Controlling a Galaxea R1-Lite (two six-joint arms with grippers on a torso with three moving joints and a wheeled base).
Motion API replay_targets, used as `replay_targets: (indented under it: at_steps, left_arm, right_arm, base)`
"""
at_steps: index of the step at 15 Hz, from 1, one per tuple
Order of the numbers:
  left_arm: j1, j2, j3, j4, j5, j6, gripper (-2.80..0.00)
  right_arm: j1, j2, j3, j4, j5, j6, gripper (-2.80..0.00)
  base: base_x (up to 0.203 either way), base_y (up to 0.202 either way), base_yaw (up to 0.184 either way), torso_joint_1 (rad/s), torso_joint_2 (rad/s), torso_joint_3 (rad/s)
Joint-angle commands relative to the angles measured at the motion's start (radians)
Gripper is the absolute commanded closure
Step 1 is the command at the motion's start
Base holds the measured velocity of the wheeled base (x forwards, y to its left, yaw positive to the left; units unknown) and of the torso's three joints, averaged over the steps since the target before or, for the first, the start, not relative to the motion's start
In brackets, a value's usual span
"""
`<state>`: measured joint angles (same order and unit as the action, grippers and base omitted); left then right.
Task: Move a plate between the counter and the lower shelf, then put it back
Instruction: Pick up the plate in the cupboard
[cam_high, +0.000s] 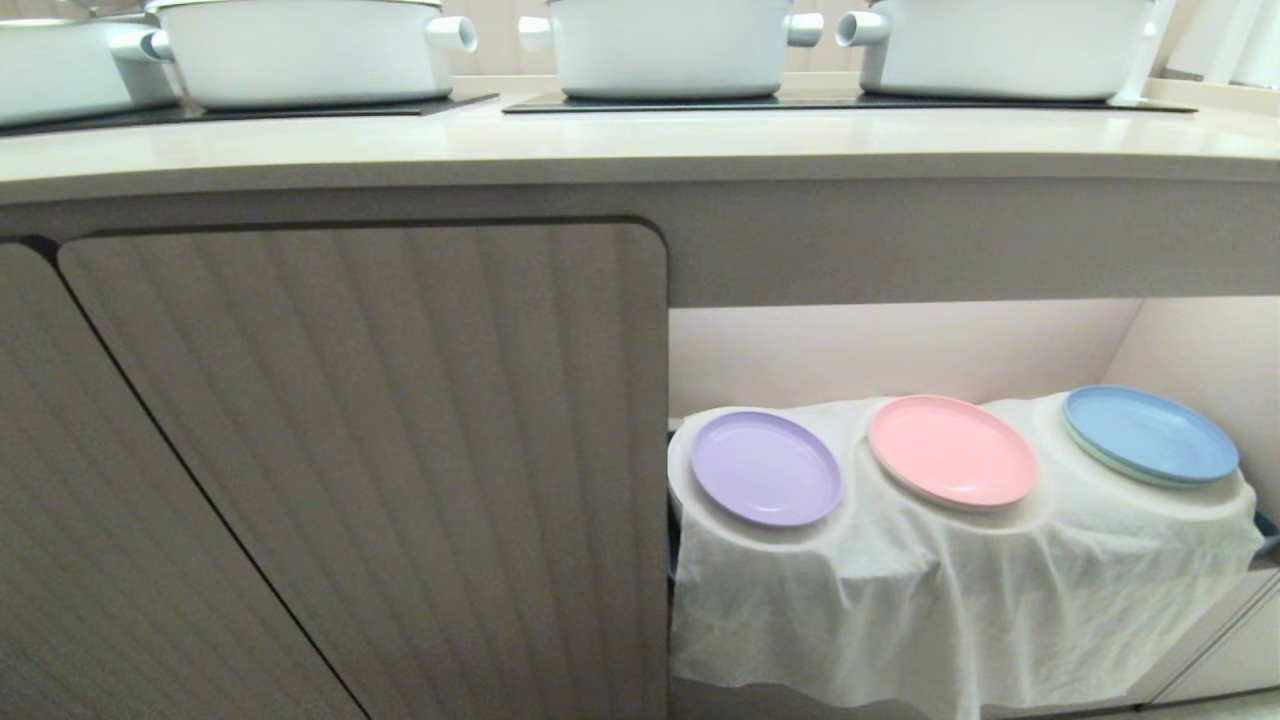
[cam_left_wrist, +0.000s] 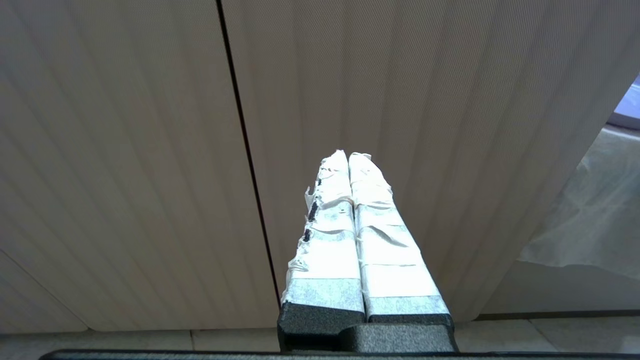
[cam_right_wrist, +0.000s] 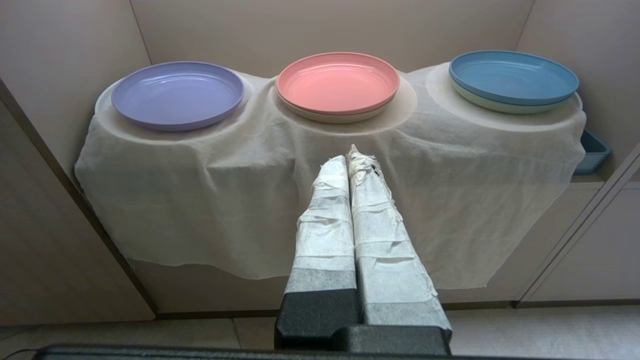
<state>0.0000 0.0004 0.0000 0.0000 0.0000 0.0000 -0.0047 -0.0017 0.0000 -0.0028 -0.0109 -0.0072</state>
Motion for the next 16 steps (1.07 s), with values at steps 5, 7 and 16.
replay_targets:
  at_steps: [5, 7, 16]
  left_arm:
    - [0.0, 0.0, 0.0, 0.0, 0.0, 0.0, 0.0]
    - [0.0, 0.0, 0.0, 0.0, 0.0, 0.0, 0.0]
    - [0.0, 0.0, 0.0, 0.0, 0.0, 0.0, 0.0]
  right_arm:
    - [0.002, 0.002, -0.018, -0.014, -0.006, 0.015, 0.0]
    - [0.002, 0.004, -0.055, 0.007, -0.006, 0.015, 0.0]
    - [0.032, 0.282, -0.281, 0.053, 0.0, 0.011, 0.0]
  base:
    - [0.0, 0.0, 0.0, 0.0, 0.0, 0.0]
    - [0.0, 0.0, 0.0, 0.0, 0.0, 0.0]
    - [0.0, 0.0, 0.0, 0.0, 0.0, 0.0]
